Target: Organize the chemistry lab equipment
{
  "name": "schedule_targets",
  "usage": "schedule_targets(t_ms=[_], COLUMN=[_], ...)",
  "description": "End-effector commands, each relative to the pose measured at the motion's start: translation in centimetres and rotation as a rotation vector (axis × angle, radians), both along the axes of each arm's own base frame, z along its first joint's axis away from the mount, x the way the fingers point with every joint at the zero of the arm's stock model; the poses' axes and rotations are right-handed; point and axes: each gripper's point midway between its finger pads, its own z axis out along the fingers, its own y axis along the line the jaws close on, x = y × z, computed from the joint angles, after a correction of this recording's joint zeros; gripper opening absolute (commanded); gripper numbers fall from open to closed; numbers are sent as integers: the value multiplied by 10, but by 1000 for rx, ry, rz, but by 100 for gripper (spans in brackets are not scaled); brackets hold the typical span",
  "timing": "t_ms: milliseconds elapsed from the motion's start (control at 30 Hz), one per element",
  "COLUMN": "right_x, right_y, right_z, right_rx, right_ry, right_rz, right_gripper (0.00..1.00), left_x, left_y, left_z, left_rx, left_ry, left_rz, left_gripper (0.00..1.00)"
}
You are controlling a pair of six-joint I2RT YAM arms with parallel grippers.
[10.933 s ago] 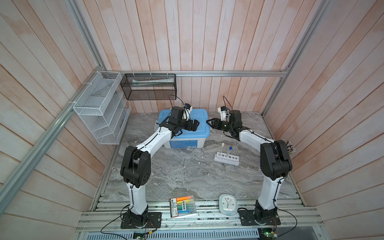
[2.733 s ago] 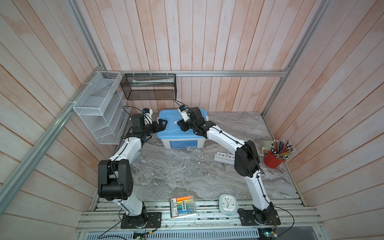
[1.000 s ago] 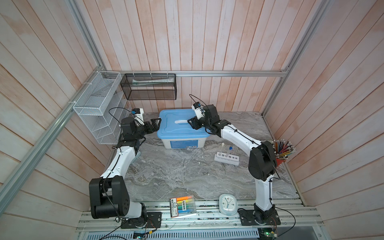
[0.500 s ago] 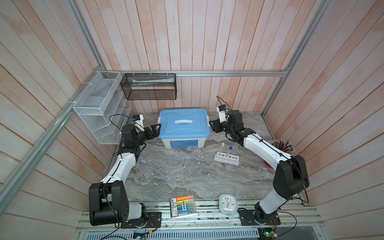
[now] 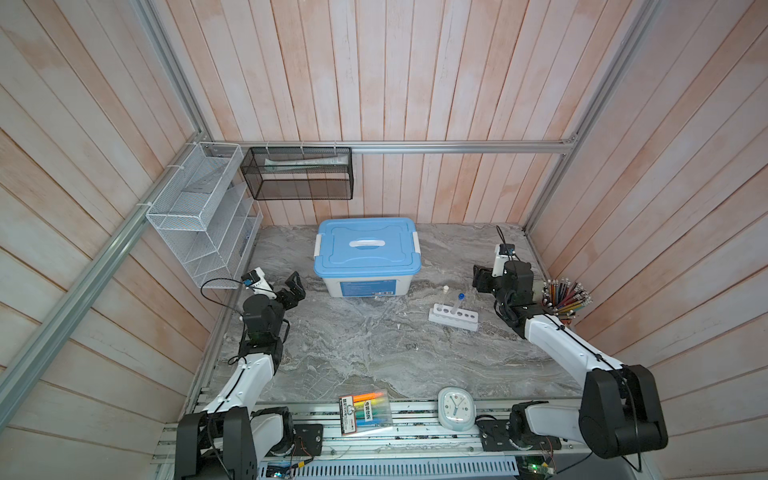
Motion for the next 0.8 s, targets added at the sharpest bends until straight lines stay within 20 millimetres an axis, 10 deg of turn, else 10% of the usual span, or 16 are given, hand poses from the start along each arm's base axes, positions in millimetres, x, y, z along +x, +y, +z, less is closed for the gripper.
schedule_targets(t_ms=[0, 767], right_x=[-1, -39], right_y=[-13, -60], right_z=[7, -35], right_rx=[-9, -142], right_ry=[-87, -238], right_rz=[-43, -196], right_gripper=[73, 86], left_x=[-6, -7], left_y=[16, 12], left_z=[11, -34], left_rx=[58, 315], left_ry=[-82, -71], left_rz=[88, 41], left_gripper=[100, 100])
